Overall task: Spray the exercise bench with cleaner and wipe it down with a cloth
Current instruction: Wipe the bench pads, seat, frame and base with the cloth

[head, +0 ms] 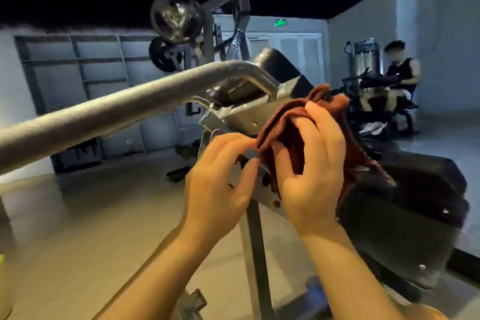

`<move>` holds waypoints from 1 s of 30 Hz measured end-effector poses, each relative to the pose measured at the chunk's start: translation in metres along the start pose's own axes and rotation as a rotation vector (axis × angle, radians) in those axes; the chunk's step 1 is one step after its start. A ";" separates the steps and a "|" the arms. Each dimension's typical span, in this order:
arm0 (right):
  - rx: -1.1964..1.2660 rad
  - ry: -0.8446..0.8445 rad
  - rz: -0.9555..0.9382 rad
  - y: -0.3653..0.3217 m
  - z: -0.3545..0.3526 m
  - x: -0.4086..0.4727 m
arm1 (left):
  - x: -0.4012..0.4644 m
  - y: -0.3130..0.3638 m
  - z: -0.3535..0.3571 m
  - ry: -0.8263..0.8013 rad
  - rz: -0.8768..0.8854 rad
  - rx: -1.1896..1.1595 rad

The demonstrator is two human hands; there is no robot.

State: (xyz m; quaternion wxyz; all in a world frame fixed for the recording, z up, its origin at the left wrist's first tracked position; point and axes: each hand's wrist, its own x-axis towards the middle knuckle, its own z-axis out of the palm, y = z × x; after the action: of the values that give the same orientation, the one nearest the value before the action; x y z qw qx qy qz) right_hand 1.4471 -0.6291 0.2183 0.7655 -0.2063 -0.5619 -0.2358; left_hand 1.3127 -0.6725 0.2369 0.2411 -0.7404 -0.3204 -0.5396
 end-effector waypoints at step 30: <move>0.161 -0.438 -0.099 -0.118 0.093 0.093 | 0.001 0.025 -0.184 -0.149 -0.254 1.127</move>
State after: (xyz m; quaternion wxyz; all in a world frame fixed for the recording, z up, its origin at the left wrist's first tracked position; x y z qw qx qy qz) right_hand 1.3300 -0.6818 0.3394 0.6268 -0.1633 -0.7410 -0.1771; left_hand 1.2130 -0.8186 0.2934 0.5081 -0.4897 -0.6603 -0.2569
